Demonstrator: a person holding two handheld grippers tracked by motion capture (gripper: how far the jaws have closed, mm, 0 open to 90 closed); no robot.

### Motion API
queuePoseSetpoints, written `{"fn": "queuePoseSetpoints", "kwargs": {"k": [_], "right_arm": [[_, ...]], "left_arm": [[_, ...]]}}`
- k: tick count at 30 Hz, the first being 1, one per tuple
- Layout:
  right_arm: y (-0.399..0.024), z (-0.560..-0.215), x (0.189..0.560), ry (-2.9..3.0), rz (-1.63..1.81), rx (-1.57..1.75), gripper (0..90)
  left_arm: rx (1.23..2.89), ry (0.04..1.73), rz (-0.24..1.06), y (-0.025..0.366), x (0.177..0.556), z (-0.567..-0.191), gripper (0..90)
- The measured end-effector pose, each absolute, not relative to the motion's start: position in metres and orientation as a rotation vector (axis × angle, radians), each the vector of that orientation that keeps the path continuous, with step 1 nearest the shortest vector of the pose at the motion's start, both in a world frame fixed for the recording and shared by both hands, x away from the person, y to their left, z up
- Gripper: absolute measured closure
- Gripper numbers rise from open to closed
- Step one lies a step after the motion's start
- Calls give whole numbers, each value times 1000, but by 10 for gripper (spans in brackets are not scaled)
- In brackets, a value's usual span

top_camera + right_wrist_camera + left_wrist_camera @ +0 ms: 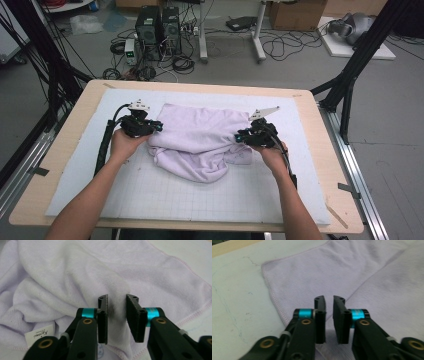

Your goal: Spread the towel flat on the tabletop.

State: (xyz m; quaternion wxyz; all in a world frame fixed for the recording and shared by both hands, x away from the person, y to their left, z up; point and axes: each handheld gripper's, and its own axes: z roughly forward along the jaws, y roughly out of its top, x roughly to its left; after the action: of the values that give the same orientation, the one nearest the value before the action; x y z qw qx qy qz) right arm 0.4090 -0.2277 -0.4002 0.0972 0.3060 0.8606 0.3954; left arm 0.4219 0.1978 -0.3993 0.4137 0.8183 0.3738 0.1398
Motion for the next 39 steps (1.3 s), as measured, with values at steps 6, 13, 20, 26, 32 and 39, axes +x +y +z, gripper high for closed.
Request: {"fn": "queuePoseSetpoints", "kwargs": {"k": [6,13,20,26,32,39], "right_arm": [[-239,-382,385,2478,1236,858,608],[-226,-386,343,2542,1210,696,569],[-204,-405,329,2630,1232,580,572],[-187,-430,333,2731,1173,569,598],[-182,-436,335,2775,1125,515,838],[-189,-421,320,2762,1186,484,863]], "left_arm": [[2009,849,355,210,395,-376,647],[2068,746,301,206,354,-393,635],[2145,673,214,191,335,-418,628],[2252,645,209,176,332,-435,618],[2250,629,228,177,329,-434,848],[2195,636,241,190,313,-418,855]]}}
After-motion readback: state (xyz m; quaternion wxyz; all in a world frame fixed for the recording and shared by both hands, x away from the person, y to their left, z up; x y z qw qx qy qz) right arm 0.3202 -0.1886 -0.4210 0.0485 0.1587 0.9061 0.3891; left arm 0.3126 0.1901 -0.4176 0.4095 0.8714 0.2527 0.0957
